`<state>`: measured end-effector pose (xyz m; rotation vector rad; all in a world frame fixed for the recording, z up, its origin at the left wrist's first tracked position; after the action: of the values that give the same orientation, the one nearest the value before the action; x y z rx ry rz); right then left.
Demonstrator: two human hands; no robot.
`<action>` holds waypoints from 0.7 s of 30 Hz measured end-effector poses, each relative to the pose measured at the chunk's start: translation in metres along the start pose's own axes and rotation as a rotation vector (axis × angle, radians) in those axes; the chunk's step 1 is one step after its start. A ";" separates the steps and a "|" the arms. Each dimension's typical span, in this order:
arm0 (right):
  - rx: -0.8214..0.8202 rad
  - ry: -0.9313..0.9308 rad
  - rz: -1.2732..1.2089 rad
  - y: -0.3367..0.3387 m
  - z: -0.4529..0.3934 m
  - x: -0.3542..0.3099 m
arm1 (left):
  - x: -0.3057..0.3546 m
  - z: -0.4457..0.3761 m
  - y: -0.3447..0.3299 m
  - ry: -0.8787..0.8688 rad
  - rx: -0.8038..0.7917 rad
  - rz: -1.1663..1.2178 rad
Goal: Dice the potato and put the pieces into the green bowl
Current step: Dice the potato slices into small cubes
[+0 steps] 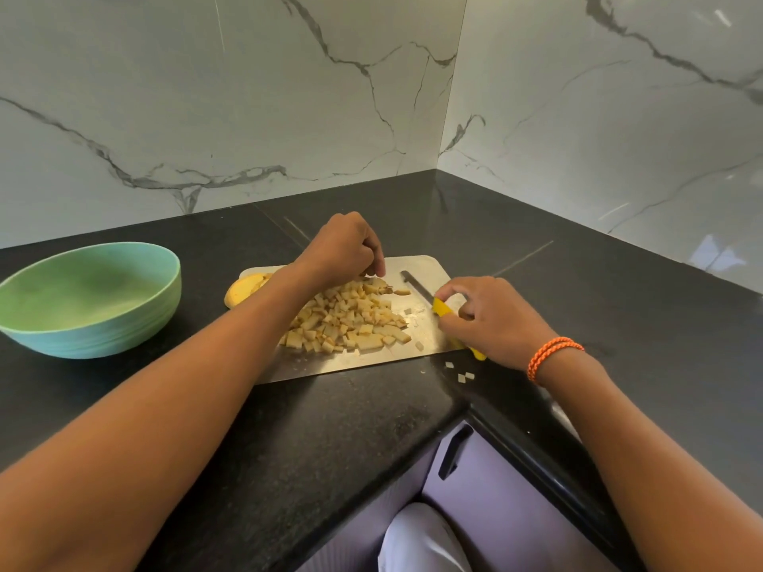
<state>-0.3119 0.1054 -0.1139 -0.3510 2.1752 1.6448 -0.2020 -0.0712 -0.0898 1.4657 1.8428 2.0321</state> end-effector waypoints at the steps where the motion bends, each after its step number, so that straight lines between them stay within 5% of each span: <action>1: -0.019 0.024 -0.024 -0.006 -0.002 -0.007 | 0.000 0.000 0.001 -0.006 0.003 0.002; 9: 0.101 0.139 -0.209 -0.002 -0.006 -0.029 | -0.001 -0.001 0.019 -0.019 0.027 0.042; 16: 0.183 0.138 -0.120 0.000 -0.003 -0.020 | -0.024 0.002 0.068 -0.011 -0.067 0.063; 21: 0.204 0.133 -0.082 0.000 -0.006 -0.021 | -0.081 0.007 0.089 0.263 -0.263 -0.292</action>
<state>-0.2941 0.0992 -0.1031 -0.4948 2.3674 1.3762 -0.1051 -0.1388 -0.0691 0.8462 1.6642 2.2884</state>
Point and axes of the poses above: each hand's wrist, its own z-axis away from the middle knuckle, its own y-axis out of the back of the hand, x = y × z, the point moved 10 cm from there along -z, towards the middle knuckle, and after that the axes turned 10 degrees about y, right-handed, at the moved point
